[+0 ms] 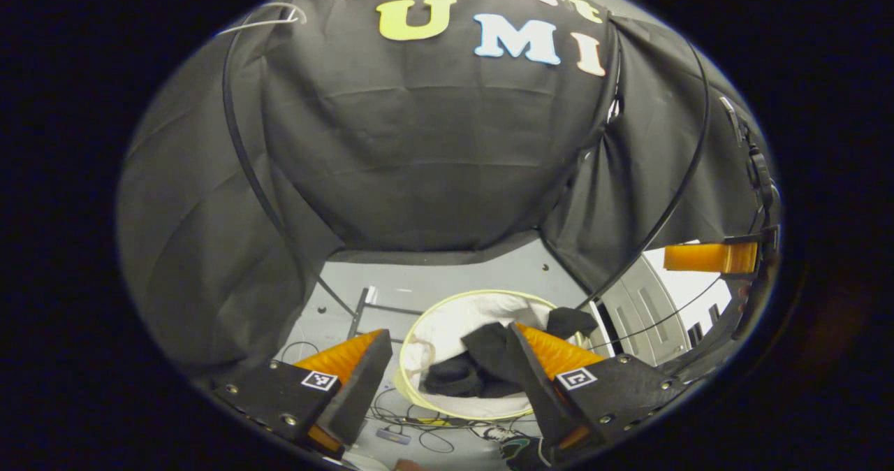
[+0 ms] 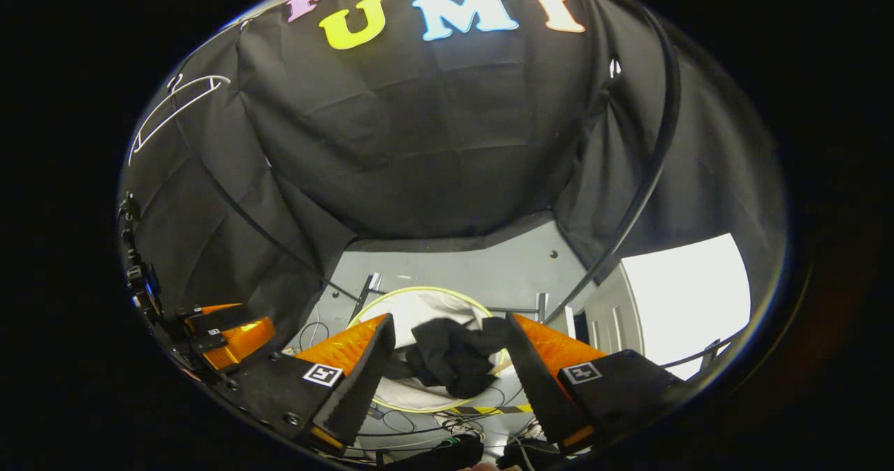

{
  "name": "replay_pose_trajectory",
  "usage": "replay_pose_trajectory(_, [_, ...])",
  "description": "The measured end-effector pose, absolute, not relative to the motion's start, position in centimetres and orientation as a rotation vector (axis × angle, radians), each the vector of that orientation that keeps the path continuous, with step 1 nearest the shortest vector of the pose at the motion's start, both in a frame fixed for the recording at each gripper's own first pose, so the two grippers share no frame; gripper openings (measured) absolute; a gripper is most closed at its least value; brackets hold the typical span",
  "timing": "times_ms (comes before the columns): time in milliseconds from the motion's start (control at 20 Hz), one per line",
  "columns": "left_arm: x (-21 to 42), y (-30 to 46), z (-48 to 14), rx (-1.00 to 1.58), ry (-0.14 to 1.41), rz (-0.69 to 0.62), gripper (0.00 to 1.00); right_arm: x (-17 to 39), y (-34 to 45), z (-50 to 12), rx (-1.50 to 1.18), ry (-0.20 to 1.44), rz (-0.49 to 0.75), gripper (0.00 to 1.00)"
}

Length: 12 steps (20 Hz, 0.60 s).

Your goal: Grasp the clothes on the hanger with both hands and then place them into the laundry hamper below.

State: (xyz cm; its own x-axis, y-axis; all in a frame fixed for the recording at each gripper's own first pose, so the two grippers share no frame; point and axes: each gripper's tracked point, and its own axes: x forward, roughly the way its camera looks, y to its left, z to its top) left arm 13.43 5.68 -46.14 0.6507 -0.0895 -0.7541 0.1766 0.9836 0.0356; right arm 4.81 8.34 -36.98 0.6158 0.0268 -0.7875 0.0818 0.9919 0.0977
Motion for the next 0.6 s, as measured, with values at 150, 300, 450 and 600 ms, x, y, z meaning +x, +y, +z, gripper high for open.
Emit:
replay_pose_trajectory(150, [13.2,4.7,-41.1,0.098,0.773,-0.127,0.96,5.1,5.4,-34.4,0.087,0.834,-0.075,0.98])
replay_pose_trajectory(300, [12.8,3.4,-35.7,0.093,0.698,-0.102,0.97,5.4,3.1,-31.1,0.061,0.742,-0.085,0.98])
replay_pose_trajectory(450, [13.0,2.0,-29.7,0.120,0.608,-0.061,0.97,5.6,1.5,-26.7,0.061,0.640,-0.073,0.98])
replay_pose_trajectory(600, [13.6,0.2,-23.1,0.131,0.495,-0.014,0.97,6.0,0.0,-21.8,0.066,0.523,-0.070,0.98])
